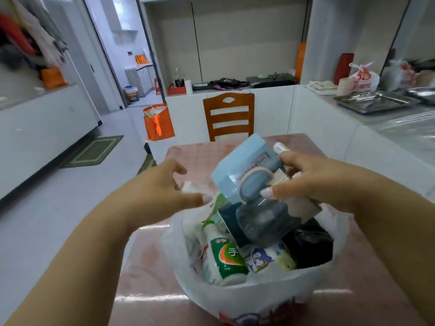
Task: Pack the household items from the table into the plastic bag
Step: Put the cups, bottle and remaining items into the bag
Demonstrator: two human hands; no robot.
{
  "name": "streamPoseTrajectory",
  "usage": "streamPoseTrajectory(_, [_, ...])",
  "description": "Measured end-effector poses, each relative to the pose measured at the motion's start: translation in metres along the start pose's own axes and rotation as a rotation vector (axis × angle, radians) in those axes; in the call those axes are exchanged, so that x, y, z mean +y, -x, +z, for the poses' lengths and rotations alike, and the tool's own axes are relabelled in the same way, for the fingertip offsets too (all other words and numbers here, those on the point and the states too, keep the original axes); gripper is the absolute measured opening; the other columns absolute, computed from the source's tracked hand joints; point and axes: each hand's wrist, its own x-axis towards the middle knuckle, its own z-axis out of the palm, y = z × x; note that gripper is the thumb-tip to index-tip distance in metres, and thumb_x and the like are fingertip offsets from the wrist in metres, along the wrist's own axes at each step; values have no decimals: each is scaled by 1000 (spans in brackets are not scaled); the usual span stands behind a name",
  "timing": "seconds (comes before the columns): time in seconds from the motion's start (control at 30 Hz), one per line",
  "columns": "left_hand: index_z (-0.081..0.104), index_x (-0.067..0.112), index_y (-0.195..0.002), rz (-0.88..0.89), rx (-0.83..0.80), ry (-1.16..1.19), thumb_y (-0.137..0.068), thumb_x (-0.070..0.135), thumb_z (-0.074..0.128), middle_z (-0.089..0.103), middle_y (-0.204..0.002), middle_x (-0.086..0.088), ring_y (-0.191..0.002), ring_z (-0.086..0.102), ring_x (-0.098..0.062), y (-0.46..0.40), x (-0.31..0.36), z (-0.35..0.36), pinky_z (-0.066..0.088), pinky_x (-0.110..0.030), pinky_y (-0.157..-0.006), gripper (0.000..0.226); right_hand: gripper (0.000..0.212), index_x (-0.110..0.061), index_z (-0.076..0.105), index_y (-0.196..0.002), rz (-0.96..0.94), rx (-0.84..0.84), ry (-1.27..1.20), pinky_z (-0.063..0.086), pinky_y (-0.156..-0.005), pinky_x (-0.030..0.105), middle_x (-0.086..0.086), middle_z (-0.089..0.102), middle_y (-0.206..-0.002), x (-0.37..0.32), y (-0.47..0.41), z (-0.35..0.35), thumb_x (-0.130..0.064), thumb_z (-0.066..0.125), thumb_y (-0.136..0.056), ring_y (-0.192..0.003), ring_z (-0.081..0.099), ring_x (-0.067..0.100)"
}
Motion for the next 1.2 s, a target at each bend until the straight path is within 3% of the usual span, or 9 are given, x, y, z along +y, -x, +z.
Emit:
streamPoseTrajectory(0.17, [56, 16, -117, -57, 272, 543, -88, 2, 58, 72, -93, -6, -39, 58, -9, -3, -1, 15, 55, -32, -54, 31, 28, -31, 66, -94, 169, -89, -90, 60, -65, 37, 0, 73, -92, 20, -25, 38, -42, 77, -71, -83, 71, 23])
streamPoseTrajectory(0.43, [60, 21, -93, -79, 348, 748, -90, 4, 57, 65, -108, -10, -35, 55, -6, -3, 5, 22, 43, -19, -37, 17, 49, -31, 55, -89, 216, -5, -25, 56, -54, 31, 4, 64, -97, 21, -32, 38, -62, 73, -56, -83, 67, 25])
streamPoseTrajectory(0.57, [61, 19, -93, -87, 350, 745, -89, 4, 57, 62, -110, -14, -40, 57, -8, -4, 5, 25, 41, -19, -36, 16, 46, -35, 58, -100, 235, 16, 450, 52, -66, 27, -5, 60, -100, 46, -16, 36, -67, 64, -67, -86, 60, 14])
streamPoseTrajectory(0.67, [61, 19, -92, -97, 353, 745, -90, 7, 57, 62, -109, -13, -48, 58, -14, -4, 7, 27, 41, -20, -37, 14, 56, -33, 53, -126, 62, 245, 581, 45, -86, 28, -2, 49, -124, 59, -12, 48, -62, 59, -79, -109, 51, 15])
streamPoseTrajectory(0.8, [62, 17, -97, -122, 371, 756, -90, 9, 55, 61, -105, -12, -57, 58, -18, -6, 8, 29, 42, -21, -39, 12, 48, -21, 60, -116, -359, 776, 692, 40, -86, 33, 4, 57, -117, 55, 7, 35, -50, 67, -78, -108, 50, 23])
streamPoseTrajectory(0.9, [62, 14, -100, -103, 379, 807, -89, 7, 54, 60, -101, -12, -58, 56, -20, -6, 8, 31, 40, -23, -41, 15, 63, -8, 52, -119, -136, 1149, 836, 45, -80, 41, 17, 58, -111, 64, 12, 29, -48, 71, -74, -98, 53, 36])
streamPoseTrajectory(1.0, [63, 16, -93, -103, 394, 855, -88, 8, 53, 61, -98, -9, -59, 54, -19, -8, 10, 33, 39, -24, -43, 14, 56, -14, 40, -128, 207, 868, 285, 50, -73, 37, 14, 63, -107, 67, 5, 30, -42, 62, -84, -90, 61, 30])
streamPoseTrajectory(1.1, [63, 17, -85, -146, 426, 967, -88, 4, 49, 66, -95, -9, -57, 53, -17, -14, 18, 27, 40, -19, -40, 19, 22, -18, 50, -107, -27, 698, -663, 40, -39, 20, 8, 58, -75, 51, -5, 1, -12, 59, -88, -44, 50, 10])
streamPoseTrajectory(1.2, [61, 18, -81, -123, 475, 1051, -89, 5, 46, 66, -91, -18, -60, 60, -12, -22, 32, -1, 42, -16, -39, 20, 17, -19, 50, -96, -211, 705, -838, 31, -37, 17, 10, 55, -72, 21, -3, -36, -16, 58, -82, -37, 39, 8])
